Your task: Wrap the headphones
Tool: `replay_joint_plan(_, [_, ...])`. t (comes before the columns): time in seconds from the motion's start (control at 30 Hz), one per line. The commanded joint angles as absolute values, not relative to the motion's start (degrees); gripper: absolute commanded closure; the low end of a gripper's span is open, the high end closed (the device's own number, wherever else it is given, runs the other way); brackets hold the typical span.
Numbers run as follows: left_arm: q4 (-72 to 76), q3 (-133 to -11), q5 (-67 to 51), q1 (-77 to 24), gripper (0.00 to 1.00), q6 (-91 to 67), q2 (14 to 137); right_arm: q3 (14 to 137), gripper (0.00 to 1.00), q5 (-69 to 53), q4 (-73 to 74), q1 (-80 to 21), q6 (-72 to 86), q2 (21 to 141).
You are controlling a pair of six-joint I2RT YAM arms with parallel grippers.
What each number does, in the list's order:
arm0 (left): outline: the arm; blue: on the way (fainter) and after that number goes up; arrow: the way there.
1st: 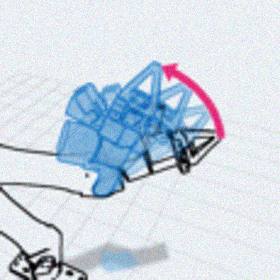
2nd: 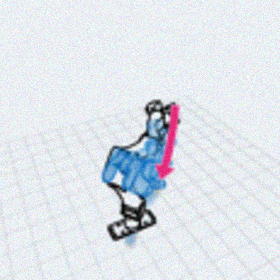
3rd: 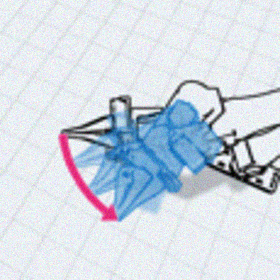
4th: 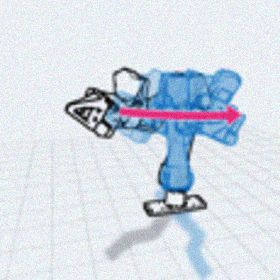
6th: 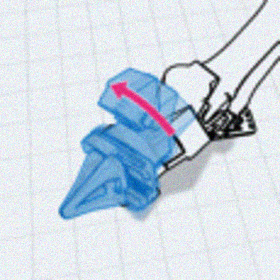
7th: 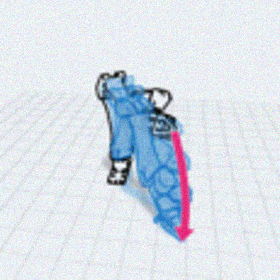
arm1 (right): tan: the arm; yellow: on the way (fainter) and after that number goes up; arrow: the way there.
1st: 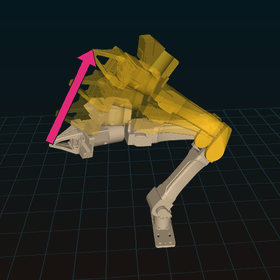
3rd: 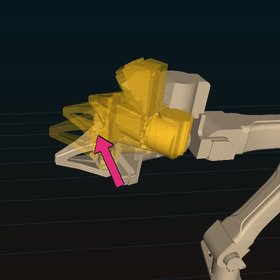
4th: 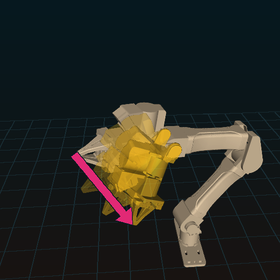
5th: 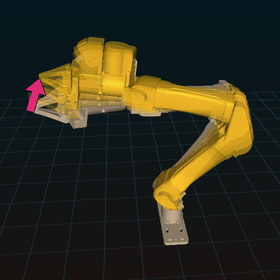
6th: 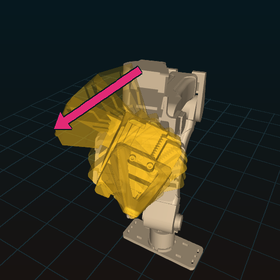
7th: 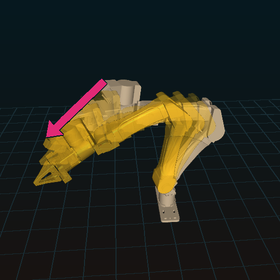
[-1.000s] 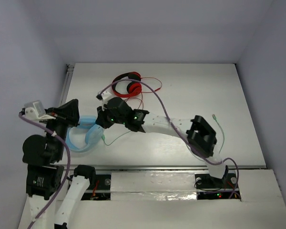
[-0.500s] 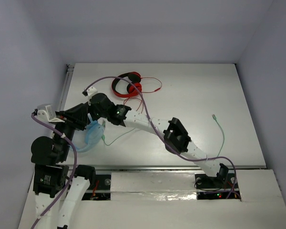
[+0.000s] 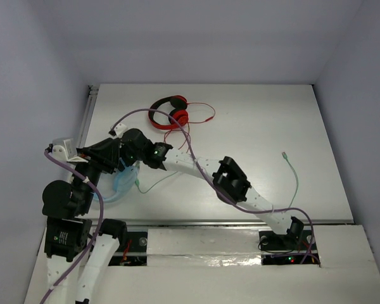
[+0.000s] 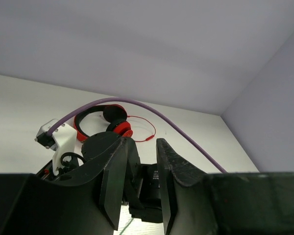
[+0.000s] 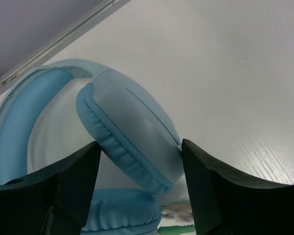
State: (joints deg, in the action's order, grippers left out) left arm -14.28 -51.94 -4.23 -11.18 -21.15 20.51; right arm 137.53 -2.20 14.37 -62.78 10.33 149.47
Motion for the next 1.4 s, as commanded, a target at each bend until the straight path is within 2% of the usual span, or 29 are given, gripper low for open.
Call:
replay_joint_plan(0.0, [-11.69,-51.94,-4.92,-11.43,0.72,-21.45,21.53,135.54,0.3,-4.57,8.44,-61.0,10.99,149.16])
replay_joint_plan(0.07, [-12.3,-51.68,-4.66,-11.43,0.71,-21.71,21.62,132.64,0.36,-4.31,7.65,-60.21,9.68,148.1])
replay_joint_plan(0.1, [-12.3,-51.42,-4.48,-11.43,0.69,-21.88,21.62,131.67,0.45,-4.05,7.56,-59.6,8.88,147.66])
replay_joint_plan(0.17, [-12.3,-50.72,-4.13,-11.43,0.68,-22.23,21.88,127.21,0.47,-2.82,6.95,-58.98,6.61,145.03])
replay_joint_plan(0.23, [-11.96,-50.19,-4.04,-11.43,0.67,-22.67,22.41,123.77,0.55,-2.2,4.58,-58.36,5.37,141.79])
replay_joint_plan(0.27, [-11.78,-49.84,-3.96,-11.43,0.67,-22.76,22.76,122.36,0.56,-2.2,4.14,-57.58,3.97,140.81])
replay_joint_plan(0.57, [-13.44,-50.27,-1.94,-11.43,0.62,-22.24,29.09,108.38,0.52,-3.42,0.7,-53.62,-7.02,129.83])
replay_joint_plan(0.77, [-18.62,-52.64,5.53,-11.43,0.57,-19.6,35.32,110.03,0.51,-5.63,4.21,-52.47,-11.42,129.55])
replay_joint_plan(0.87, [-23.98,-52.65,9.74,-11.43,0.54,-17.93,39.8,108.55,0.39,-6.5,4.92,-51.68,-10.99,127.89])
replay_joint_plan(0.9, [-24.95,-52.82,12.37,-11.43,0.55,-18.97,40.86,106.28,0.3,-6.85,3.36,-50.29,-10.2,127.01])
replay_joint_plan(0.97, [-26.28,-53.52,14.5,-11.43,0.54,-20.22,43.24,104.07,0.23,-11.39,1.85,-48.79,-7.32,123.86])
replay_joint_plan(1.0, [-26.11,-53.18,14.59,-11.43,0.5,-20.74,43.68,101.71,0.16,-13.43,0.71,-47.47,-6.25,122.53])
replay_joint_plan(1.13, [-24.25,-51.42,14.77,-10.28,0.43,-20.92,49.37,93.72,0.02,-17.92,-6.84,-46.41,-1.59,114.8])
replay_joint_plan(1.27, [-23.82,-51.16,16.61,-9.05,0.4,-20.22,53.17,86.33,0.03,-18.46,-11.33,-46.41,3.32,106.89])
replay_joint_plan(1.33, [-23.47,-50.89,17.49,-8.44,0.44,-19.34,54.31,82.46,0.13,-16.71,-15.11,-46.41,5.26,101.27])
replay_joint_plan(1.37, [-23.55,-50.71,17.93,-8.44,0.55,-19.34,54.84,78.53,0.25,-15.13,-15.99,-46.41,7.36,99.34])
